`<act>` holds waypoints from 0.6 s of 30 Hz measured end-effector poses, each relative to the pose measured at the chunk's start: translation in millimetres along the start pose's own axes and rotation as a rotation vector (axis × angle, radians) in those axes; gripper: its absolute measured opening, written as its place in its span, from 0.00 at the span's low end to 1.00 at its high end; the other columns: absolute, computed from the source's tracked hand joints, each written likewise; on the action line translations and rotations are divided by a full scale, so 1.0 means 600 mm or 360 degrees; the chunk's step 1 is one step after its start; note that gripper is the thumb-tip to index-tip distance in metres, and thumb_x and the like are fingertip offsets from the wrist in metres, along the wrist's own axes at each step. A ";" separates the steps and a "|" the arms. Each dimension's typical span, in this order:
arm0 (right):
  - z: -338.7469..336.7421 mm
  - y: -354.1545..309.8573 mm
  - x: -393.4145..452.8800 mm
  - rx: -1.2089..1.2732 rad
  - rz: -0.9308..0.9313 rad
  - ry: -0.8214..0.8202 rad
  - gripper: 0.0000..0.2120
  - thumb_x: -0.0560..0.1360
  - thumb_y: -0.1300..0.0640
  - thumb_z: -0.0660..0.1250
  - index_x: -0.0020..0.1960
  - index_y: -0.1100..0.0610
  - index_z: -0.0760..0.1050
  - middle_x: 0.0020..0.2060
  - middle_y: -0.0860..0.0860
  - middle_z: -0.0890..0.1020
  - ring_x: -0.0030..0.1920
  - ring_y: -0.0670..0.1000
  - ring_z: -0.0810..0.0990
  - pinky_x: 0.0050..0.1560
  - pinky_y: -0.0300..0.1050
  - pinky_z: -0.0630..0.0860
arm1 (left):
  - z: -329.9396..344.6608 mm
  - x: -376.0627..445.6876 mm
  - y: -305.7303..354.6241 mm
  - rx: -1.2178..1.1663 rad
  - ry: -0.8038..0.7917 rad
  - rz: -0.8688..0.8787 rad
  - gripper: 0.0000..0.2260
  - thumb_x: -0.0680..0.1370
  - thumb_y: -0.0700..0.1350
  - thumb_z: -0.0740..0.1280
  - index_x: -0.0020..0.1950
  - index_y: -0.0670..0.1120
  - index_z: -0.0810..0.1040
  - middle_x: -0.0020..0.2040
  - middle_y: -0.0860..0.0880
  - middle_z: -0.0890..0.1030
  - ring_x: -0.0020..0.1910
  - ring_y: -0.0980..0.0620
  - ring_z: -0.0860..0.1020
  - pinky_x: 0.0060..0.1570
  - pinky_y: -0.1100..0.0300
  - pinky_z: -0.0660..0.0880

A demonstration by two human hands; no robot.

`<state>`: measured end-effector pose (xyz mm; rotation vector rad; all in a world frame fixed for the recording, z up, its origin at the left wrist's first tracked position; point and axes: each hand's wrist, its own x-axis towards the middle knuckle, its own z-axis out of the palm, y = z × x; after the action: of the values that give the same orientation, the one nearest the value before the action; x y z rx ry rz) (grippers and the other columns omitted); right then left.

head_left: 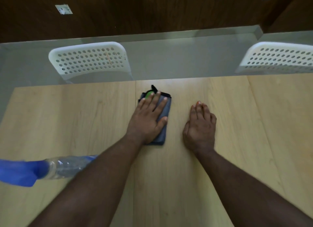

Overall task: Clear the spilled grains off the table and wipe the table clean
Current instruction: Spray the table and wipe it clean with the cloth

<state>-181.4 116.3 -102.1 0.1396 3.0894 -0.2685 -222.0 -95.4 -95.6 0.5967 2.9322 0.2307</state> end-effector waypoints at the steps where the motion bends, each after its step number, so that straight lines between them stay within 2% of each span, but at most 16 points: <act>1: 0.000 -0.001 0.000 -0.0004 -0.0005 -0.0016 0.32 0.82 0.49 0.50 0.83 0.61 0.60 0.83 0.60 0.61 0.83 0.60 0.56 0.81 0.61 0.55 | -0.003 0.007 -0.015 0.0024 0.0010 -0.0061 0.32 0.85 0.63 0.47 0.87 0.53 0.43 0.87 0.48 0.42 0.86 0.48 0.42 0.83 0.45 0.45; 5: 0.004 0.002 0.003 0.0000 -0.0028 -0.0001 0.31 0.83 0.50 0.51 0.83 0.62 0.61 0.82 0.61 0.62 0.83 0.61 0.56 0.81 0.63 0.55 | -0.006 0.082 -0.011 0.0075 0.0056 -0.0244 0.33 0.84 0.63 0.45 0.87 0.53 0.45 0.87 0.46 0.46 0.86 0.44 0.46 0.83 0.43 0.46; 10: 0.004 0.011 0.010 0.0141 -0.0033 0.0109 0.29 0.81 0.52 0.52 0.78 0.61 0.70 0.79 0.60 0.69 0.81 0.59 0.61 0.78 0.62 0.59 | 0.007 0.105 0.051 0.0108 0.0057 -0.0176 0.33 0.85 0.63 0.44 0.87 0.51 0.45 0.87 0.46 0.46 0.85 0.43 0.45 0.82 0.41 0.47; 13: 0.000 0.015 0.013 0.0367 0.0005 0.0219 0.26 0.79 0.55 0.55 0.74 0.61 0.75 0.76 0.58 0.74 0.79 0.58 0.65 0.76 0.59 0.60 | 0.023 0.045 0.099 0.0050 0.0050 -0.0086 0.32 0.85 0.62 0.45 0.87 0.51 0.45 0.87 0.47 0.45 0.85 0.43 0.45 0.82 0.42 0.47; 16: -0.003 0.018 0.008 0.0568 0.0057 0.0219 0.27 0.78 0.55 0.54 0.73 0.61 0.76 0.76 0.58 0.75 0.79 0.57 0.67 0.78 0.56 0.59 | 0.041 -0.069 0.136 0.0001 0.0043 -0.0036 0.32 0.86 0.62 0.45 0.87 0.52 0.44 0.87 0.47 0.43 0.85 0.46 0.42 0.83 0.43 0.45; 18: -0.009 0.024 0.000 0.0721 0.0065 0.0172 0.27 0.78 0.56 0.55 0.74 0.62 0.76 0.76 0.58 0.74 0.79 0.57 0.66 0.81 0.56 0.58 | 0.052 -0.141 0.126 -0.0014 0.0057 -0.0110 0.32 0.86 0.62 0.46 0.87 0.52 0.42 0.87 0.48 0.41 0.85 0.47 0.40 0.83 0.45 0.43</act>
<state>-180.1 131.6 -99.4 0.2348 3.0655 -0.9848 -111.1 -56.8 -103.8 0.4935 2.9783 0.2490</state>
